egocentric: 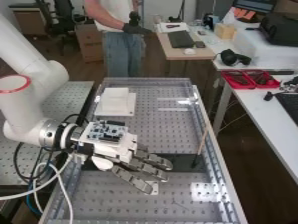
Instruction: Grab the bearing and place it in the white container
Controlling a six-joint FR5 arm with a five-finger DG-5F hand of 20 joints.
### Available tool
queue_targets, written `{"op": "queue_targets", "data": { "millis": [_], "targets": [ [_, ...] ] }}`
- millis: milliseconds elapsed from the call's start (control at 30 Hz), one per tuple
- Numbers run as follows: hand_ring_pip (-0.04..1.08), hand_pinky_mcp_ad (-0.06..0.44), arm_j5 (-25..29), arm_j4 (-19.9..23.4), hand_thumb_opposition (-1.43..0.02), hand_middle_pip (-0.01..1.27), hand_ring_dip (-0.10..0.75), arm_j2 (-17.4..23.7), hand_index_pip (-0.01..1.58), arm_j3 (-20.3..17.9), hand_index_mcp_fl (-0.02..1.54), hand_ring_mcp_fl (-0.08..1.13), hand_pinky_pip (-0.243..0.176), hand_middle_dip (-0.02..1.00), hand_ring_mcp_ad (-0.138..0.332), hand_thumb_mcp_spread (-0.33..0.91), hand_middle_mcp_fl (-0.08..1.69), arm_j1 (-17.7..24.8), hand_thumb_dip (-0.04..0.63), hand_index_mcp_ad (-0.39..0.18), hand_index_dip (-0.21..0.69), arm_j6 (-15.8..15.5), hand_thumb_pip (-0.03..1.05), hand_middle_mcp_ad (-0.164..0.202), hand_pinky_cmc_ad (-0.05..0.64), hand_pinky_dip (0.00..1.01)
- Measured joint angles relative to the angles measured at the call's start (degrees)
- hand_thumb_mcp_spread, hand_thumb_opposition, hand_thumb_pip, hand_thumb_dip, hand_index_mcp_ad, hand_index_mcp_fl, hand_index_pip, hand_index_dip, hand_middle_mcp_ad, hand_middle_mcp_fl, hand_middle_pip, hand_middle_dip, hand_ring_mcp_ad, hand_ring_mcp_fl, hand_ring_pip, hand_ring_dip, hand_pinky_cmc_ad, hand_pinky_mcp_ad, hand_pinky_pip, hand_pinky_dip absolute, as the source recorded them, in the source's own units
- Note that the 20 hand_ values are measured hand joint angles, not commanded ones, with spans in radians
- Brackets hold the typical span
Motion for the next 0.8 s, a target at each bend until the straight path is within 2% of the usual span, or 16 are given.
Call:
{"op": "queue_targets", "data": {
  "millis": [467,800],
  "targets": [
    [0.1,0.278,-0.37,-0.1,-0.84,0.14,0.035,4.6,1.38,-1.1,0.39,0.0,-0.075,0.14,0.129,0.44,-0.01,0.76,0.218,-0.108,0.093,0.71,0.52,0.051,0.367,0.18],
    [0.1,0.278,2.02,-0.99,-0.84,0.14,0.035,12.91,1.38,-6.09,0.39,0.0,-0.075,0.14,0.129,0.44,-0.01,5.42,0.218,-0.108,0.093,1.52,0.52,0.051,0.367,0.18]
  ]
}}
